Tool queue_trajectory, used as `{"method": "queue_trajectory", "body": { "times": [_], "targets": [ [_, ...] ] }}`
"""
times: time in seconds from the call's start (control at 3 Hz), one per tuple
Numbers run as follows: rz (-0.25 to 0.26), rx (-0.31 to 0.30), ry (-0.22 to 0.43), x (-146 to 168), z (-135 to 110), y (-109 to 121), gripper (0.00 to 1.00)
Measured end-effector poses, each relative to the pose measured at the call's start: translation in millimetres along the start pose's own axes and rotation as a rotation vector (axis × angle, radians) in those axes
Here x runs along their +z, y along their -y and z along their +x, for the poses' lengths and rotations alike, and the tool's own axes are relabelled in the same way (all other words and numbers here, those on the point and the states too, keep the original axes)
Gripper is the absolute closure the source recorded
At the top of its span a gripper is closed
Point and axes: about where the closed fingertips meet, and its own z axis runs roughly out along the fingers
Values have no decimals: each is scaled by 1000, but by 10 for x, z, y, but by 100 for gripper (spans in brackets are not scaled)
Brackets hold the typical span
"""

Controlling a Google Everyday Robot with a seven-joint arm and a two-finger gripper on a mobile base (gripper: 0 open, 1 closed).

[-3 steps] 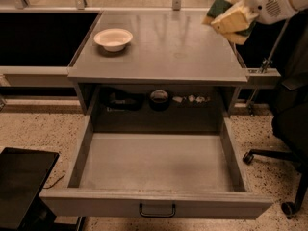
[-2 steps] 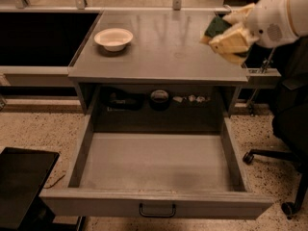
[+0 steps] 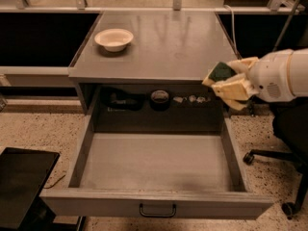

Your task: Place sponge into top drawer

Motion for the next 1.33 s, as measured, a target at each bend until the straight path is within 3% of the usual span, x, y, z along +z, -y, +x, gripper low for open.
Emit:
{"method": "queue_trajectory", "body": {
  "times": [0.33,0.67,1.0,1.33],
  "targets": [
    [58,64,-14,107,470,154,100],
    [58,64,-14,107,470,154,100],
    [-25,114,-8,363,724,-1,100],
    [-160,180,0,909,1155,-348,100]
  ]
}}
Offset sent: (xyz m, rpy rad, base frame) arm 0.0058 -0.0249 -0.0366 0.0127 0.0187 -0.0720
